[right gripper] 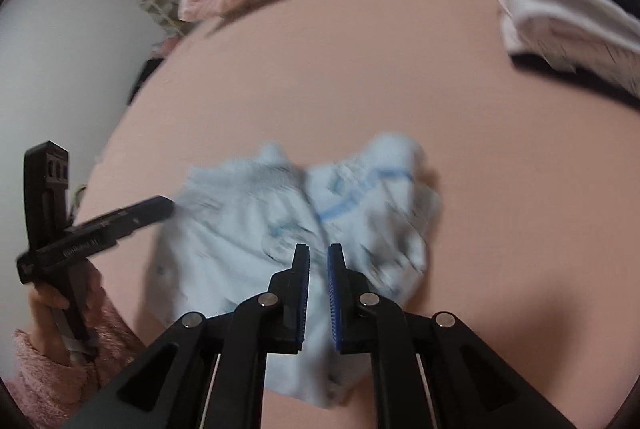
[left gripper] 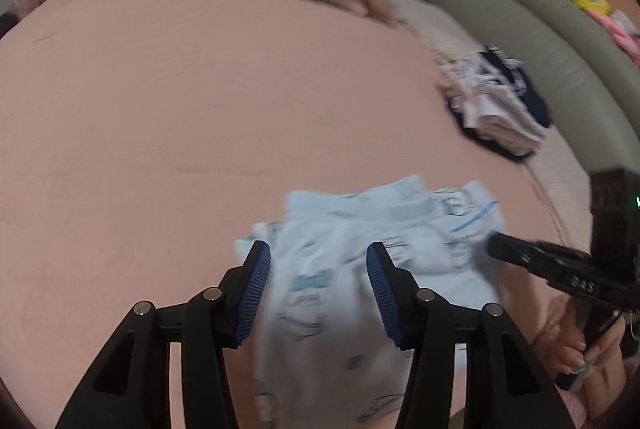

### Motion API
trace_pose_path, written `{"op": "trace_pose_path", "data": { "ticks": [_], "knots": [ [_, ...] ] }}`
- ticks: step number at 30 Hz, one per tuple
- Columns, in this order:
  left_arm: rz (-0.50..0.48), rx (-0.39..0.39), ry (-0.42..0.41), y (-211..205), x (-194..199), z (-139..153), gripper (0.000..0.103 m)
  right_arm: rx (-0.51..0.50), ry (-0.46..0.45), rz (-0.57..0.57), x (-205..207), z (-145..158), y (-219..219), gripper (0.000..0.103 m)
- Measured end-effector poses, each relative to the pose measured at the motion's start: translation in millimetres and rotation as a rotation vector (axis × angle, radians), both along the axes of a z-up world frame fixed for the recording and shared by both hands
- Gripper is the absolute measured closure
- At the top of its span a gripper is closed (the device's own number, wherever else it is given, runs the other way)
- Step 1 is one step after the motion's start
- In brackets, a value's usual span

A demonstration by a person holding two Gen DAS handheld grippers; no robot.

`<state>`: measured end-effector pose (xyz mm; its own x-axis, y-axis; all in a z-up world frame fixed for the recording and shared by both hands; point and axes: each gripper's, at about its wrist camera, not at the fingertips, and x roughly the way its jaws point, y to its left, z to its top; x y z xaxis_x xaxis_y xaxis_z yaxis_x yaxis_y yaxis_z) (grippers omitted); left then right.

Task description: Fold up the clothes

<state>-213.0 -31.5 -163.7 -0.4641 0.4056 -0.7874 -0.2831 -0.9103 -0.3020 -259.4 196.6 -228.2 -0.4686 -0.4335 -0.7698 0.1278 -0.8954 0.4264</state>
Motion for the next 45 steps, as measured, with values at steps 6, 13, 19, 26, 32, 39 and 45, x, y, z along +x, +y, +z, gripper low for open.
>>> {"op": "trace_pose_path", "data": {
  "ticks": [6, 13, 19, 26, 32, 39, 45],
  "knots": [
    [-0.054, -0.178, -0.017, 29.3, -4.3, -32.9, 0.055, 0.054, -0.028, 0.101, -13.8, -8.7, -41.3, 0.076],
    [0.031, -0.207, 0.107, 20.5, 9.1, -11.8, 0.055, 0.036, -0.056, -0.076, -12.7, -12.6, 0.1, 0.091],
    [0.019, -0.163, 0.146, 22.7, 25.5, -9.6, 0.055, -0.050, -0.012, -0.031, -10.3, -6.6, -19.5, 0.088],
    [-0.034, -0.265, 0.037, 47.7, 21.3, -45.8, 0.055, 0.016, -0.041, -0.014, -16.8, -21.4, -35.3, 0.090],
    [-0.018, -0.192, 0.080, 40.0, 23.0, -30.4, 0.055, -0.061, -0.043, -0.133, -25.8, -21.3, -3.6, 0.089],
    [-0.002, -0.176, 0.058, 38.0, 20.3, -31.7, 0.055, -0.051, 0.001, 0.044, -22.1, -13.7, -48.2, 0.075],
    [0.024, -0.249, 0.056, 44.1, 21.9, -39.5, 0.054, 0.232, -0.015, 0.075, -16.4, -32.5, -98.1, 0.082]
  ]
}}
